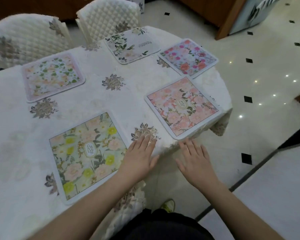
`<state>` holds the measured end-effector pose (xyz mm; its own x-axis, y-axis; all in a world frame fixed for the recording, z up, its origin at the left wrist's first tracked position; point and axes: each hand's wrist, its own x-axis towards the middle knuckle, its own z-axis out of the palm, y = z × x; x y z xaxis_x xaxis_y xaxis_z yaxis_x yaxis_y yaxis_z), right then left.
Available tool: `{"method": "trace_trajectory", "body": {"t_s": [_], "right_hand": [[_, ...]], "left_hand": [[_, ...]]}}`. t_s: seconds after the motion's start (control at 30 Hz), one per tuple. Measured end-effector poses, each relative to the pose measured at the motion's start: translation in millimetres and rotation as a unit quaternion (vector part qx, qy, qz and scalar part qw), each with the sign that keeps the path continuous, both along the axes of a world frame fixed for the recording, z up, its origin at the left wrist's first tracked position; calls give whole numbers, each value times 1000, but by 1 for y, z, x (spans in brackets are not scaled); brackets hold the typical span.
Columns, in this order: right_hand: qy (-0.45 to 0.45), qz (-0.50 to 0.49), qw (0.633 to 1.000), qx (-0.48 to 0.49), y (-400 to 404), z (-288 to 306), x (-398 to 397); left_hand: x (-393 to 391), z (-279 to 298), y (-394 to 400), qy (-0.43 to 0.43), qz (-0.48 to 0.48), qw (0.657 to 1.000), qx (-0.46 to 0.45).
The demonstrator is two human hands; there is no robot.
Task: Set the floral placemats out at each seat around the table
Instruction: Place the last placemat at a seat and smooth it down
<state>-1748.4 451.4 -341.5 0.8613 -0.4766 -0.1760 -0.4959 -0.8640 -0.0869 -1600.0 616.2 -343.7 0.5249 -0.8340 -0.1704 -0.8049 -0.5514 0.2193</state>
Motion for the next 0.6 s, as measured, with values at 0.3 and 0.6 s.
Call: {"method": "trace_trajectory", "body": {"t_s": [0.3,0.6], "right_hand": [[-11,-65,998,-5,-80,12,-32],[-20,-102,995,10,-129,21,-54]], "left_hand": [[-29,12,-96,-39,-39,998,18],[-45,31,-159,-61,-85,995,7]]}}
